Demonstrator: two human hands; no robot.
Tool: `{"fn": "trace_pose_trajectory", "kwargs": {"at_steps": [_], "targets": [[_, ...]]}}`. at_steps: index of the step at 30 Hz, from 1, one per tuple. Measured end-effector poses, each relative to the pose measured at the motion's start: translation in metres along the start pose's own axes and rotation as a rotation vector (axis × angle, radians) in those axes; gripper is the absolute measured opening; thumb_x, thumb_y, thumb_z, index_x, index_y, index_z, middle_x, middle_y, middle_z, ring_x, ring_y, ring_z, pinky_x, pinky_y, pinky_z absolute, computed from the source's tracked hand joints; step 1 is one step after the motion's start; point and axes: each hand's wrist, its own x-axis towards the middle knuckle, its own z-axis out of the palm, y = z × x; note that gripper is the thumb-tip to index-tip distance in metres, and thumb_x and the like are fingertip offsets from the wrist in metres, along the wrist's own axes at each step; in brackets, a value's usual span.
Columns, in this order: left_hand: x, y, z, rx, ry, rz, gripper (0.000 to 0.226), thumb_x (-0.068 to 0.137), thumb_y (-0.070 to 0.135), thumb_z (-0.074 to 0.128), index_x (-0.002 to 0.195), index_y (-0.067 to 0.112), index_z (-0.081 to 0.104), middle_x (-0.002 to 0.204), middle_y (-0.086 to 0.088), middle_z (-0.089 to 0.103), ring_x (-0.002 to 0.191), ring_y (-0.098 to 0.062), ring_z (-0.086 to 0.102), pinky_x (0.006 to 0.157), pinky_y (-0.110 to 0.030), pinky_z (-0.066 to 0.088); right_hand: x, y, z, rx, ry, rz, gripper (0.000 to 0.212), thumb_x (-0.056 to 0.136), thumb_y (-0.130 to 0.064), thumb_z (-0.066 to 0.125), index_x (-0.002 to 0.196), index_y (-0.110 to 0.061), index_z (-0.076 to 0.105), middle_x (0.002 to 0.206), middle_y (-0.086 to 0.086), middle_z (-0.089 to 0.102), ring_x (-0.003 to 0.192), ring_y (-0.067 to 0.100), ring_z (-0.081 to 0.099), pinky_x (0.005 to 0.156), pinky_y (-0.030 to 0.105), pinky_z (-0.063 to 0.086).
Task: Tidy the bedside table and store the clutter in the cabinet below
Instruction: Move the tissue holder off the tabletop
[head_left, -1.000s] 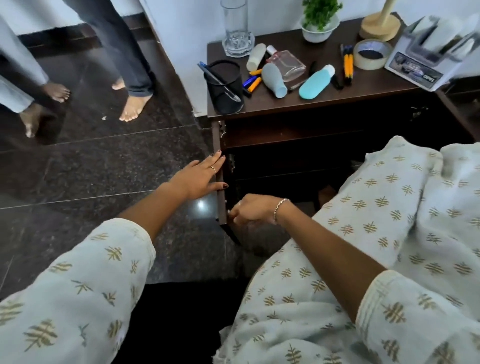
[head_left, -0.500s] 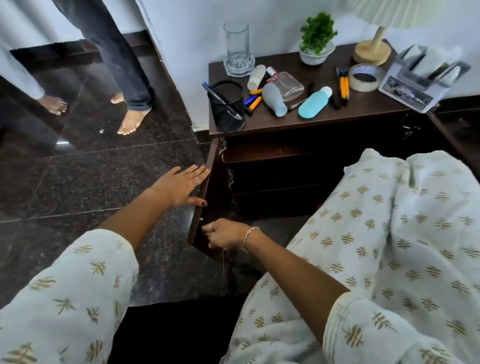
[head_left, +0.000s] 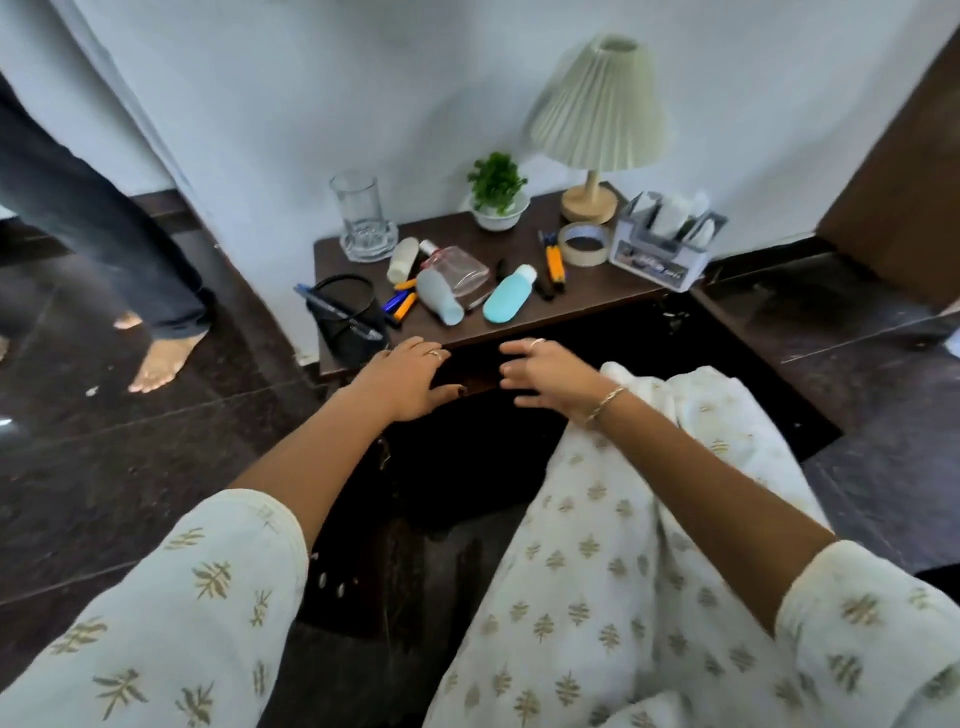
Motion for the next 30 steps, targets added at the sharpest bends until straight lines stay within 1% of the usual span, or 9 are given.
{"fn": "trace_pose_trajectory", "kwargs": {"at_steps": [5, 11, 13, 15, 18, 22, 26, 28, 30], "targets": [[0.066, 0.066, -0.032, -0.149, 0.112, 0.140, 0.064, 0.090, 0.056, 0.045, 0.136, 0.013, 0.044, 0.138, -0.008, 0.048, 0.127, -0.025, 0.041, 0.104, -0.044, 0.038, -0.001, -0.008, -0.105, 0.210, 0.310, -0.066, 0.035, 0.094, -0.009, 0.050, 0.129, -0.014, 0.049, 0.129, 0.015, 0.055, 0.115, 0.023, 0.056, 0.088, 0.034, 0.046], [0.126, 0.123, -0.065, -0.653, 0.091, 0.052, 0.067, 0.093, 0.045, 0.049, 0.148, 0.013, 0.027, 0.152, -0.006, 0.033, 0.137, -0.023, 0.036, 0.107, -0.032, 0.033, 0.000, 0.001, -0.176, 0.300, 0.540, -0.087, 0.033, 0.094, -0.010, 0.047, 0.127, -0.011, 0.051, 0.115, 0.009, 0.057, 0.115, 0.023, 0.055, 0.095, 0.037, 0.047], [0.150, 0.134, -0.076, -0.826, 0.078, -0.019, 0.069, 0.093, 0.047, 0.048, 0.149, 0.015, 0.023, 0.153, -0.002, 0.029, 0.138, -0.022, 0.033, 0.106, -0.032, 0.032, 0.008, 0.004, -0.197, 0.354, 0.630, -0.082, 0.025, 0.094, -0.010, 0.047, 0.118, -0.011, 0.055, 0.115, 0.011, 0.060, 0.115, 0.024, 0.056, 0.089, 0.035, 0.047], [0.173, 0.143, -0.085, -0.925, 0.114, -0.063, 0.068, 0.093, 0.044, 0.049, 0.149, 0.016, 0.022, 0.155, 0.000, 0.027, 0.140, -0.021, 0.031, 0.106, -0.031, 0.030, 0.017, 0.006, -0.214, 0.415, 0.680, -0.073, 0.022, 0.092, -0.007, 0.047, 0.111, -0.012, 0.057, 0.103, 0.006, 0.062, 0.106, 0.022, 0.058, 0.084, 0.032, 0.046], [0.208, 0.157, -0.093, -1.021, 0.152, -0.089, 0.071, 0.093, 0.041, 0.051, 0.150, 0.016, 0.017, 0.156, 0.001, 0.024, 0.142, -0.019, 0.027, 0.107, -0.027, 0.027, 0.036, 0.009, -0.237, 0.469, 0.698, -0.052, 0.036, 0.093, -0.005, 0.048, 0.128, -0.007, 0.049, 0.086, -0.002, 0.057, 0.080, 0.007, 0.058, 0.078, 0.025, 0.047], [0.249, 0.170, -0.095, -1.135, 0.142, -0.113, 0.070, 0.095, 0.036, 0.050, 0.151, 0.020, 0.012, 0.154, 0.001, 0.027, 0.140, -0.019, 0.029, 0.092, -0.019, 0.025, 0.065, 0.008, -0.259, 0.568, 0.676, -0.041, 0.042, 0.093, 0.000, 0.048, 0.135, -0.002, 0.042, 0.083, -0.001, 0.058, 0.057, 0.001, 0.062, 0.050, 0.013, 0.050], [0.280, 0.174, -0.085, -1.254, 0.126, -0.184, 0.068, 0.092, 0.042, 0.052, 0.149, 0.023, 0.019, 0.146, 0.000, 0.039, 0.134, -0.020, 0.037, 0.101, -0.027, 0.031, 0.090, 0.008, -0.270, 0.600, 0.594, -0.057, 0.036, 0.093, -0.005, 0.049, 0.129, -0.007, 0.048, 0.105, 0.004, 0.066, 0.076, 0.006, 0.064, 0.073, 0.025, 0.057], [0.286, 0.177, -0.081, -1.355, 0.115, -0.207, 0.057, 0.091, 0.043, 0.053, 0.141, 0.021, 0.036, 0.131, 0.007, 0.049, 0.119, -0.012, 0.045, 0.094, -0.026, 0.034, 0.101, 0.011, -0.272, 0.604, 0.547, -0.076, 0.034, 0.093, -0.008, 0.049, 0.127, -0.009, 0.054, 0.114, 0.007, 0.068, 0.082, 0.009, 0.067, 0.081, 0.030, 0.057], [0.287, 0.182, -0.081, -1.498, 0.083, -0.229, 0.051, 0.091, 0.042, 0.055, 0.135, 0.019, 0.044, 0.131, 0.008, 0.052, 0.115, -0.011, 0.048, 0.090, -0.025, 0.034, 0.106, 0.013, -0.272, 0.621, 0.536, -0.077, 0.036, 0.093, -0.009, 0.048, 0.128, -0.014, 0.056, 0.117, 0.005, 0.067, 0.090, 0.011, 0.067, 0.087, 0.034, 0.056]]}}
